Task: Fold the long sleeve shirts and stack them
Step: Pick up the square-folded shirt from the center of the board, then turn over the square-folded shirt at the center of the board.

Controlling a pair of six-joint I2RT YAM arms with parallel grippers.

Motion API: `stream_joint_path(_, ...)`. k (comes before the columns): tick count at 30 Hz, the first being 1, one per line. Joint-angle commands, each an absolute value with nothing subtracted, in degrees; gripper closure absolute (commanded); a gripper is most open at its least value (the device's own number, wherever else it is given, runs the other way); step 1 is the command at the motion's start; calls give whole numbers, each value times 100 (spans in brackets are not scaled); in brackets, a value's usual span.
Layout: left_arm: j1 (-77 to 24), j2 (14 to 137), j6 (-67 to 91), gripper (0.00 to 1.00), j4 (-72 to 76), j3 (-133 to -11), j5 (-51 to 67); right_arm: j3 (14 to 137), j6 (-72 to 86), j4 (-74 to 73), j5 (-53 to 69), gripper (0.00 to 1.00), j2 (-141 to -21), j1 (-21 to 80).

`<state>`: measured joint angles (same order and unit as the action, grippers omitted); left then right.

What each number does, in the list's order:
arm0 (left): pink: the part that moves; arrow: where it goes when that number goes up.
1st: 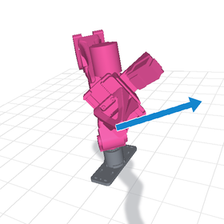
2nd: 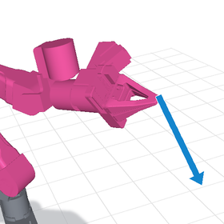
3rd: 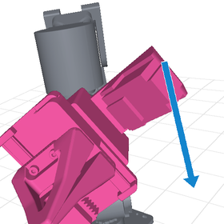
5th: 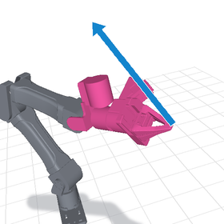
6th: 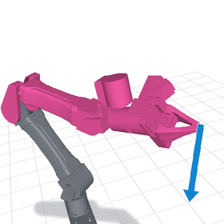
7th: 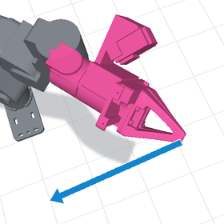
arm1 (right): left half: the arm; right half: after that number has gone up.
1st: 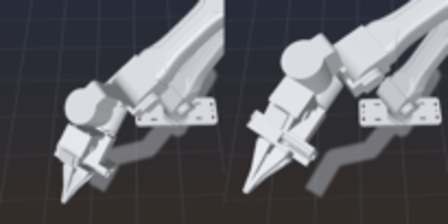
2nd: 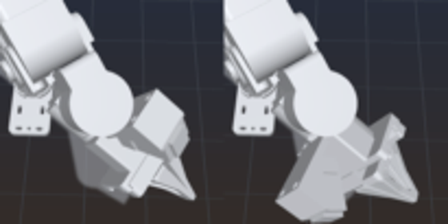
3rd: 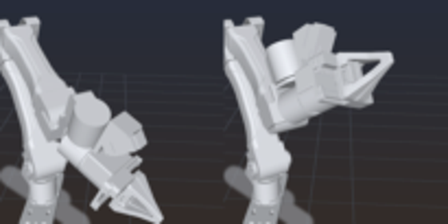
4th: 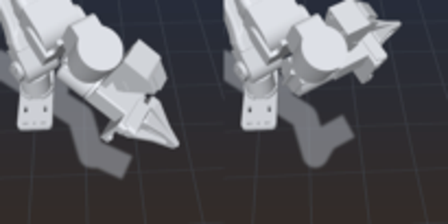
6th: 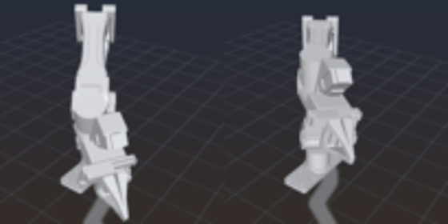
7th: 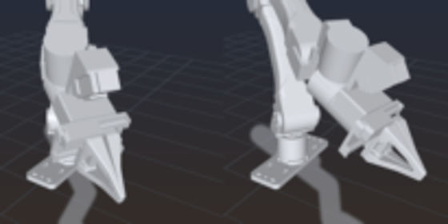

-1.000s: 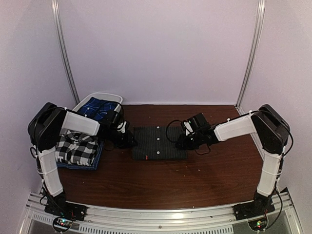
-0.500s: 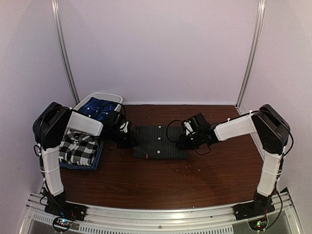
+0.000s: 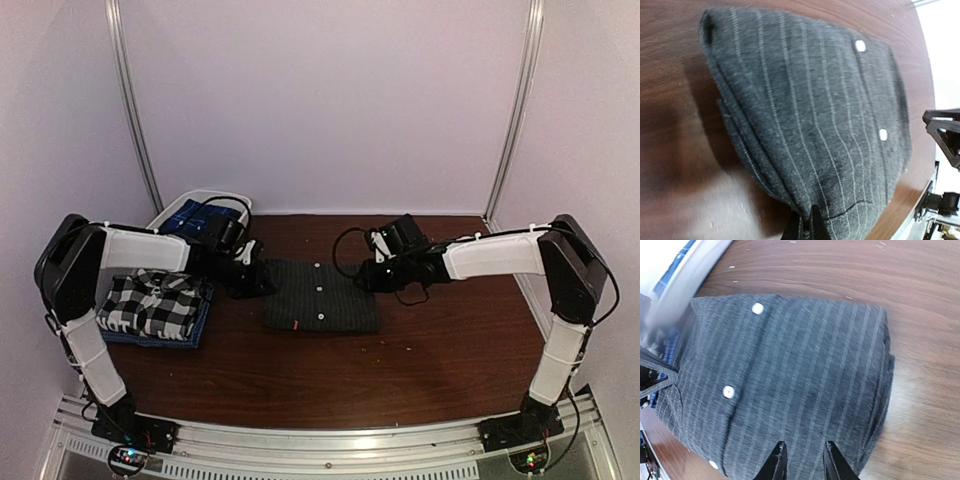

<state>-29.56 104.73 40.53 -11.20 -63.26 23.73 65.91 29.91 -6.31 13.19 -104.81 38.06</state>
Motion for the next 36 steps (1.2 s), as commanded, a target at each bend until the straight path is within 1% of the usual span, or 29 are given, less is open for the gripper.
stream_joint_path(1,-2822,9796,3548,100,-1722,-6154,2654,7018,2972,-767,1005,72,-10403,4240)
stream_joint_path(7,-2667,9183,3222,100,-2346,-6133,2803,7868,3086,-944,700,74,-11104,4803)
stream_joint_path(13,-2494,8647,3037,100,-2947,-6378,2746,8612,3280,-1259,349,79,-11952,5203)
stream_joint_path(18,-2399,8342,2899,100,-3374,-6759,2574,8831,3443,-1325,229,80,-12210,5427)
stream_joint_path(23,-2308,8228,2792,100,-3586,-7024,2553,8740,3506,-1270,192,79,-12217,5493)
stream_joint_path(27,-2303,8251,2773,100,-3629,-7189,2629,8698,3626,-971,503,79,-12358,5508)
stream_joint_path(31,-2303,8337,2777,100,-3621,-7508,2734,8942,3854,-619,808,80,-12688,5545)
stream_joint_path(36,-2328,8607,2788,100,-3625,-8040,3002,9672,4186,-60,1295,80,-13301,5609)
